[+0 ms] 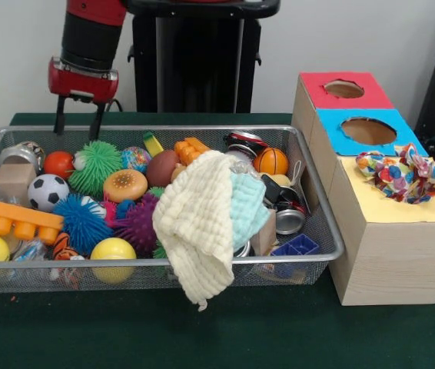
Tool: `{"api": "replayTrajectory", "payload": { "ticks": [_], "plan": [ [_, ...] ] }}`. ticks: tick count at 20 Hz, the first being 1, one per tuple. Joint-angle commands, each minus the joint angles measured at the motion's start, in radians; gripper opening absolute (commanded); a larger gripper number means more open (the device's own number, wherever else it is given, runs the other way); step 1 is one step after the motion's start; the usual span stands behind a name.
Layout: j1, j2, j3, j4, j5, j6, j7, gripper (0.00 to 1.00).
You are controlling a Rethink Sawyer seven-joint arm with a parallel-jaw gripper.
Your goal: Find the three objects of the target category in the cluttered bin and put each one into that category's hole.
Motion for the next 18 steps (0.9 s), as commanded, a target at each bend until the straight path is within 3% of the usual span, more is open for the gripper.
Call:
{"api": "replayTrajectory", "payload": {
  "ticks": [1, 3, 6, 18],
  "plan": [
    [-0.043, 0.053, 0.053, -0.089, -0.022, -0.107, 0.076, 1.0],
    [-0.166, 0.027, 0.198, -0.007, 0.049, -0.015, 0.067, 1.0],
    [-0.254, 0.029, 0.305, 0.055, 0.141, 0.037, 0.09, 1.0],
    [-0.332, 0.051, 0.408, 0.147, 0.27, 0.044, 0.094, 1.0]
  ]
}}
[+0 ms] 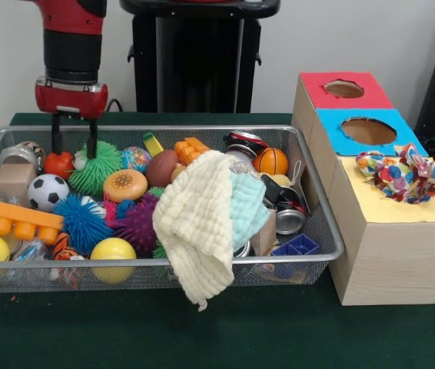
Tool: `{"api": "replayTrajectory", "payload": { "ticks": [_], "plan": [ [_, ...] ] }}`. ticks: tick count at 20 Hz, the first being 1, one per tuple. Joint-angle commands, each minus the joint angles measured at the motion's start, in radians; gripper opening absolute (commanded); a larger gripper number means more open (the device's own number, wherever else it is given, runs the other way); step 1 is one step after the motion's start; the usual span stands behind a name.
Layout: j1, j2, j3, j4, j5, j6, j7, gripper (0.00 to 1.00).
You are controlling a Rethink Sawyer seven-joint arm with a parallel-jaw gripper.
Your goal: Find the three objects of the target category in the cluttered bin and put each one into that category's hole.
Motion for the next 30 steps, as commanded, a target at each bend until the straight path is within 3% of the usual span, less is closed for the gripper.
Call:
{"api": "replayTrajectory", "payload": {
  "ticks": [1, 12, 20, 30],
  "plan": [
    [-0.03, 0.041, 0.177, 0.086, 0.087, 0.092, 0.092, 1.0],
    [-0.072, 0.041, 0.229, 0.124, 0.143, 0.111, 0.076, 1.0],
    [-0.132, 0.038, 0.32, 0.164, 0.212, 0.128, 0.078, 1.0],
    [-0.128, 0.01, 0.352, 0.18, 0.281, 0.111, 0.101, 1.0]
  ]
}}
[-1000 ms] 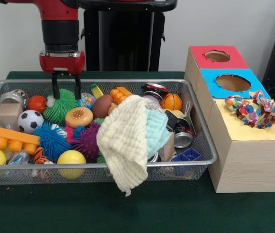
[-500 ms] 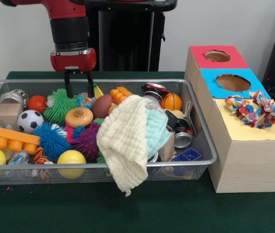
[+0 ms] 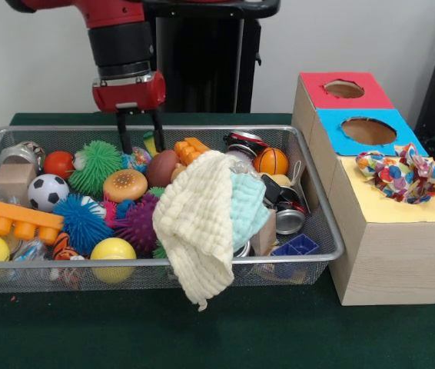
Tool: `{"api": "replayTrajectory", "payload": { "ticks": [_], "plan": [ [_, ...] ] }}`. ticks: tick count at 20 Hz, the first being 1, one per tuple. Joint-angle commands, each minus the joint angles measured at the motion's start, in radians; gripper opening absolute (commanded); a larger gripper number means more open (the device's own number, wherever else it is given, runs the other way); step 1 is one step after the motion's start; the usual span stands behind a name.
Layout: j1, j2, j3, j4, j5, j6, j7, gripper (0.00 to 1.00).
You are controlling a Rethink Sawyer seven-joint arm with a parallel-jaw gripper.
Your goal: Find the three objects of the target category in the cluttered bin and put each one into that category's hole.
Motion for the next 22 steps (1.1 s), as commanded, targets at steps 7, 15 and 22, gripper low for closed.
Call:
{"api": "replayTrajectory", "payload": {
  "ticks": [7, 15, 22],
  "plan": [
    [-0.002, 0.046, 0.11, 0.039, 0.089, 0.039, 0.124, 1.0],
    [0.346, -0.097, -0.16, -0.084, 0.179, 0.151, 0.189, 1.0],
    [0.443, -0.107, -0.198, -0.211, 0.183, 0.301, 0.059, 1.0]
  ]
}}
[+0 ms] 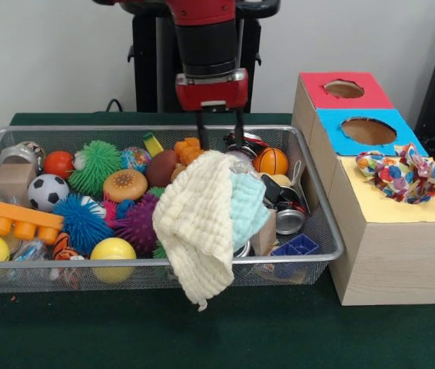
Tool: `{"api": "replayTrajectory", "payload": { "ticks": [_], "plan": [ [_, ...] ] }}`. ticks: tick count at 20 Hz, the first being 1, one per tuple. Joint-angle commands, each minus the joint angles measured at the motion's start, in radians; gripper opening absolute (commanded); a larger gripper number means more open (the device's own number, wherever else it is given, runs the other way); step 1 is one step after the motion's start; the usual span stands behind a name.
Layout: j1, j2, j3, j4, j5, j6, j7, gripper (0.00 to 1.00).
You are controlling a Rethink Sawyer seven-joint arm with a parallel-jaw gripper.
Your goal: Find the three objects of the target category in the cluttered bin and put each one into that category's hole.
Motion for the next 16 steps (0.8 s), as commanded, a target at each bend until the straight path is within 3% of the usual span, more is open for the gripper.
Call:
{"api": "replayTrajectory", "payload": {
  "ticks": [1, 8, 12, 16],
  "plan": [
    [0.063, -0.03, -0.071, -0.204, 0.059, 0.223, 0.062, 1.0],
    [0.095, 0.003, -0.087, -0.263, 0.059, 0.207, 0.1, 1.0],
    [0.147, 0.03, -0.151, -0.281, 0.044, 0.125, 0.148, 1.0],
    [0.155, 0.043, -0.162, -0.269, 0.044, 0.064, 0.159, 1.0]
  ]
}}
